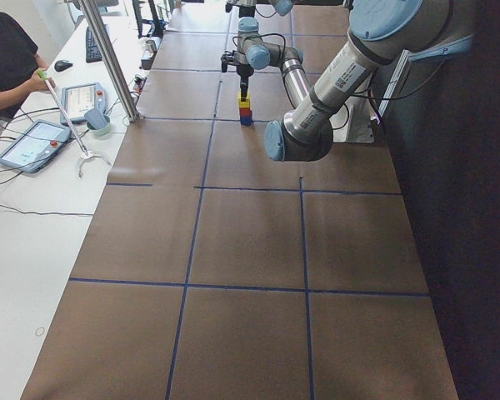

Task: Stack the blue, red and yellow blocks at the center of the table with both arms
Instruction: 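Open the left gripper and withdraw it from the stack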

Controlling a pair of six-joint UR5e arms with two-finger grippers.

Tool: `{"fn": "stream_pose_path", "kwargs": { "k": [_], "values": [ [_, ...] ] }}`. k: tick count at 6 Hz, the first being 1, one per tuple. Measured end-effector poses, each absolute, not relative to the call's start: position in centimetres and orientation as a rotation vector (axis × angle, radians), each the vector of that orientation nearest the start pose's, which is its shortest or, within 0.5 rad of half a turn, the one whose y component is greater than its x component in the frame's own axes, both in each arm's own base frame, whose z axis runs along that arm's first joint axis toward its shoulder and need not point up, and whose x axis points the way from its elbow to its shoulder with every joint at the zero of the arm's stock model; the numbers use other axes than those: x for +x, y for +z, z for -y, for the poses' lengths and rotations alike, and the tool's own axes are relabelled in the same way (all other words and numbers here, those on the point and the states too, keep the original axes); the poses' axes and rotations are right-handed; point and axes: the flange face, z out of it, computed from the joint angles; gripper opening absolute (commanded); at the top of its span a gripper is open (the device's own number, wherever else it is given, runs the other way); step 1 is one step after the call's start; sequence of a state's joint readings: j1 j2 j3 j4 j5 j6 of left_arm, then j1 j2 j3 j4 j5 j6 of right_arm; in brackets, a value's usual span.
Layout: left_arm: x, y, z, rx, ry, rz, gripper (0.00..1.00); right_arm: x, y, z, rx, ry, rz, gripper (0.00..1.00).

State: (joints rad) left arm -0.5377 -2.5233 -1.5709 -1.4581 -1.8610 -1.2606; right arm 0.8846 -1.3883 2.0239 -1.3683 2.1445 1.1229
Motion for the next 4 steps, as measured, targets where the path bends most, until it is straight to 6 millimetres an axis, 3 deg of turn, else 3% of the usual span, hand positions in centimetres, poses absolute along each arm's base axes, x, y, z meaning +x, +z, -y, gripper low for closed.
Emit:
{"fn": "stream_pose_path", "kwargs": {
  "k": [1, 2, 3, 4],
  "values": [
    [53.2, 7.7, 45.3, 0.108, -0.097, -0.902, 1.0, -26.4, 33.2, 45.6, 0.08, 0.17, 0.968, 1.0],
    [49.2, 10.3, 44.6, 0.113, -0.103, -0.923, 1.0, -24.5, 34.0, 46.2, 0.091, 0.167, 0.959, 1.0],
    [43.6, 14.3, 43.0, 0.144, -0.059, -0.934, 1.0, -20.9, 35.9, 47.5, 0.113, 0.119, 0.951, 1.0],
    [38.1, 19.5, 41.6, 0.187, 0.039, -0.901, 1.0, -16.9, 38.6, 48.5, 0.142, 0.057, 0.937, 1.0]
  ]
}}
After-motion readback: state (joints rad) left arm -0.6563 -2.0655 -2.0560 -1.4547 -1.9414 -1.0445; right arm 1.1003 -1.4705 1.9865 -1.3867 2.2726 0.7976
